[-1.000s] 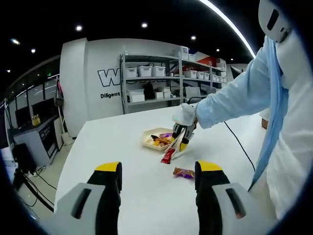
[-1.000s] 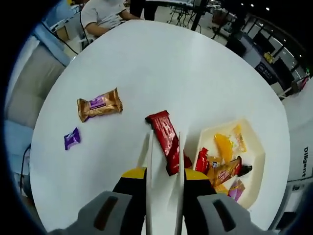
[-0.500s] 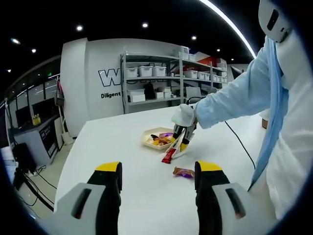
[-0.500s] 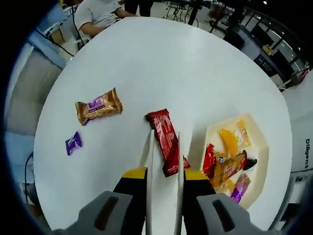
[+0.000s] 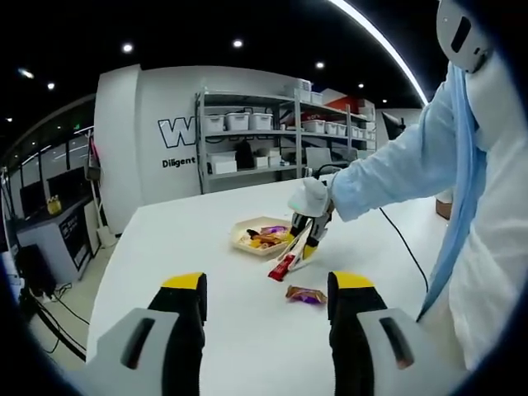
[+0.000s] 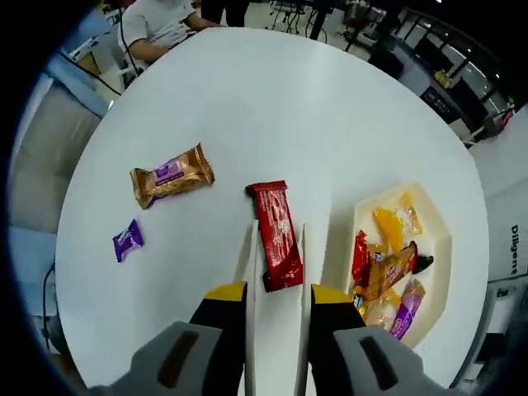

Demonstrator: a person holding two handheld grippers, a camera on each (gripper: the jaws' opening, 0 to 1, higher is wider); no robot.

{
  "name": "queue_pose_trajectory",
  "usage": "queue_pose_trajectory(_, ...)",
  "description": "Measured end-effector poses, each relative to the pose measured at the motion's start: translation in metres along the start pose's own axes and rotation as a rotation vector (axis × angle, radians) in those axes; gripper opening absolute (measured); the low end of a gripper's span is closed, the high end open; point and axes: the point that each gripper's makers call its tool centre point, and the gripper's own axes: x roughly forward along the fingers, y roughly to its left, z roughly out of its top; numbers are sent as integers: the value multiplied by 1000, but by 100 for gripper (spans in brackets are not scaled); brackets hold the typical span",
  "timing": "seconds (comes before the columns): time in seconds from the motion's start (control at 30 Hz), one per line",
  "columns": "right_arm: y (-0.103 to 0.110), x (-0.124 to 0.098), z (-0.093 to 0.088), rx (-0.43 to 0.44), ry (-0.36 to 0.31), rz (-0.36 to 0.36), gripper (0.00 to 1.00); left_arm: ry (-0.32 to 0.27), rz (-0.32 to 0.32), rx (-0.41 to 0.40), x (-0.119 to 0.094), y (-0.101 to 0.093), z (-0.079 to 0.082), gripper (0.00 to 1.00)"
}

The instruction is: Place the target food into the container with the food tongs after gripping and lifting it, then release it inside without dropping or visibly crushing the food.

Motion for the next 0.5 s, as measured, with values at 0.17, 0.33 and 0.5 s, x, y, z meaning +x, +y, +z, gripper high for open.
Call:
queue_pose_trajectory(0.17, 11, 1, -1, 32, -1, 32, 20, -3, 10, -9, -4, 3, -1, 57)
queue_pose_trajectory(0.33, 22, 0, 0, 76, -4, 54, 19, -5, 7, -13, -2, 2, -2, 57)
queue_pose_trajectory(0.5, 22, 3, -2, 145, -38, 36, 19, -7, -4, -6, 2, 0, 0, 57)
